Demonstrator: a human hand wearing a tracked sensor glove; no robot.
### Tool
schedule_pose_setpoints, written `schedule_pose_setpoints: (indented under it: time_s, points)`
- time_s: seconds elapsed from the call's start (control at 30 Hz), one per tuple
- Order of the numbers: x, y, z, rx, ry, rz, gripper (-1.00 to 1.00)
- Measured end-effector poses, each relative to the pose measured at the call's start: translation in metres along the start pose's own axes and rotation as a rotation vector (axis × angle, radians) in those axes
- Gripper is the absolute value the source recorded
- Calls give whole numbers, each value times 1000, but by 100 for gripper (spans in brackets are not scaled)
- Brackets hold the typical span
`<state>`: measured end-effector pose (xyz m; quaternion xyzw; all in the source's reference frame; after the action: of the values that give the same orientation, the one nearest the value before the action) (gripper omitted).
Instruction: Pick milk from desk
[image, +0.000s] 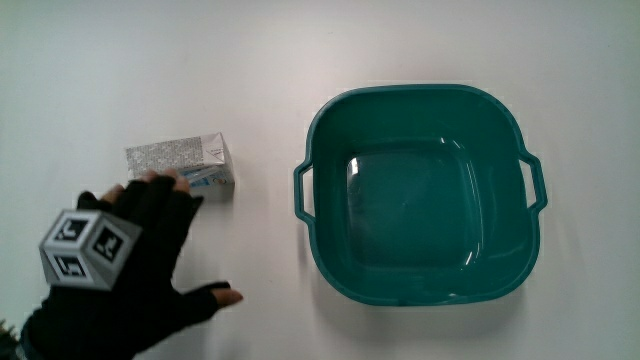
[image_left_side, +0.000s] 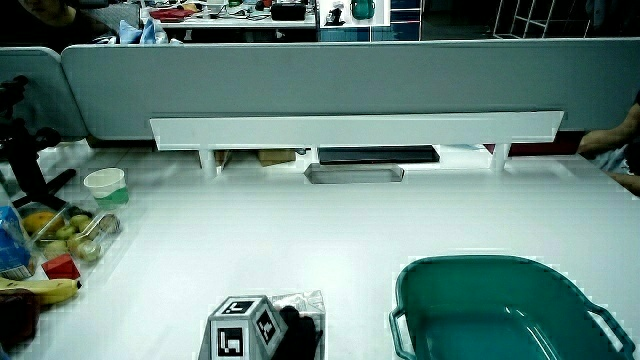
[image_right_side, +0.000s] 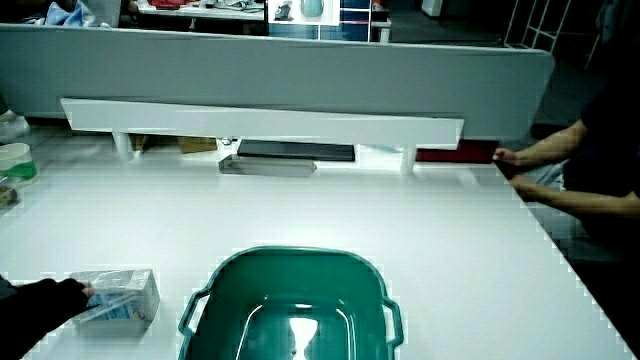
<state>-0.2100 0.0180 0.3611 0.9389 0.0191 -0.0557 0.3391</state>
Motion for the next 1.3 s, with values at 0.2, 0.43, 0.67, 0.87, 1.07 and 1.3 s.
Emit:
schedule_pose_setpoints:
  time_s: [0.2,0.43,0.67,0.87,1.07,1.3]
  points:
    - [11,5,30,-53,-83,8,0]
    - [-18,44,20,11,-58,0,0]
    - [-15,58,30,-57,-131,-17,0]
    - [-18,74,30,-93,-157,-17,0]
    - [-21,86,29,-104,-164,6,0]
    - [-32,101,18,-168,-170,19,0]
